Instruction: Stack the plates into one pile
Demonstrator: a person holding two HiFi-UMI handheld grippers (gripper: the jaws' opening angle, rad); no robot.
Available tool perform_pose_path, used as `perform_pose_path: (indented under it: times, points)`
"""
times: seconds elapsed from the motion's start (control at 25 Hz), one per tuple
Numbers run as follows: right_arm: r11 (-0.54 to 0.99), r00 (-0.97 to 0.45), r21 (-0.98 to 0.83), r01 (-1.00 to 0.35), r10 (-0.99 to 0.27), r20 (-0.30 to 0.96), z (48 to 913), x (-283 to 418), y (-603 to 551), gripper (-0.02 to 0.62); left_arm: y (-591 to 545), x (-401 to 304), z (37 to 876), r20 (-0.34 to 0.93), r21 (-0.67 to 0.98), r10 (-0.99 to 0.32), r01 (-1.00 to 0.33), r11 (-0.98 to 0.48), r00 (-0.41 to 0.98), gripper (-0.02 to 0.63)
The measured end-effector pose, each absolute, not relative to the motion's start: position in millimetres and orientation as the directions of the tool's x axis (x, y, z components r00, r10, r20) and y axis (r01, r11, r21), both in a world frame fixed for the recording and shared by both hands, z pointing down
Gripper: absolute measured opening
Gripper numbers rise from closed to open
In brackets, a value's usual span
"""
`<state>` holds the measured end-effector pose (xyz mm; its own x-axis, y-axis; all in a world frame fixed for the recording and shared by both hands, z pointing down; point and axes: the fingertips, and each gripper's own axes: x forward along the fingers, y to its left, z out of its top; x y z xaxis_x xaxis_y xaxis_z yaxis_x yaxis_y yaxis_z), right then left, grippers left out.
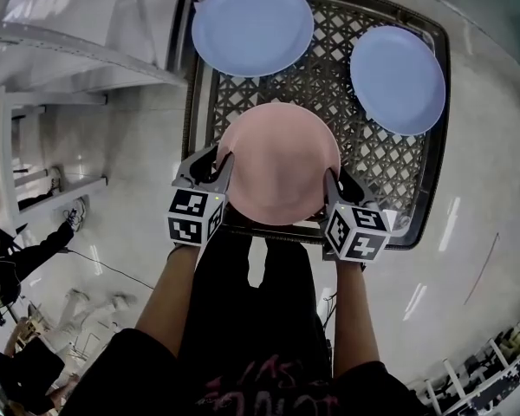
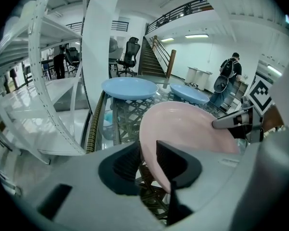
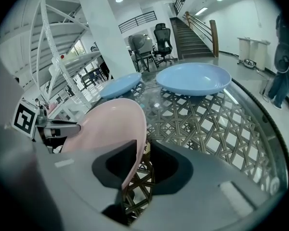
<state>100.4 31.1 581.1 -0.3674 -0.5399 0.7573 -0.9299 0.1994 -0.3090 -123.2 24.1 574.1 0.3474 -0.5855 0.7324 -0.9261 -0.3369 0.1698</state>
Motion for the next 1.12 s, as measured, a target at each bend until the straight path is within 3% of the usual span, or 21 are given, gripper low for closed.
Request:
perform_pose_path:
  times: [0.2,1.12]
  points:
    - [0.199,-0.354,-0.293,-0.935,-0.557,0.751,580,101,30,0.046,23,-129,576,0.729,0.187,-0.598,-0.937,-0.296,0.334,0.035]
    - [0.202,-0.358,-0.299,-0.932,-0.637,0.683,535,89,14,0.034,13,-144,528,0.669,0.162,-0.679,-0.951,-0.264,0.302,0.028]
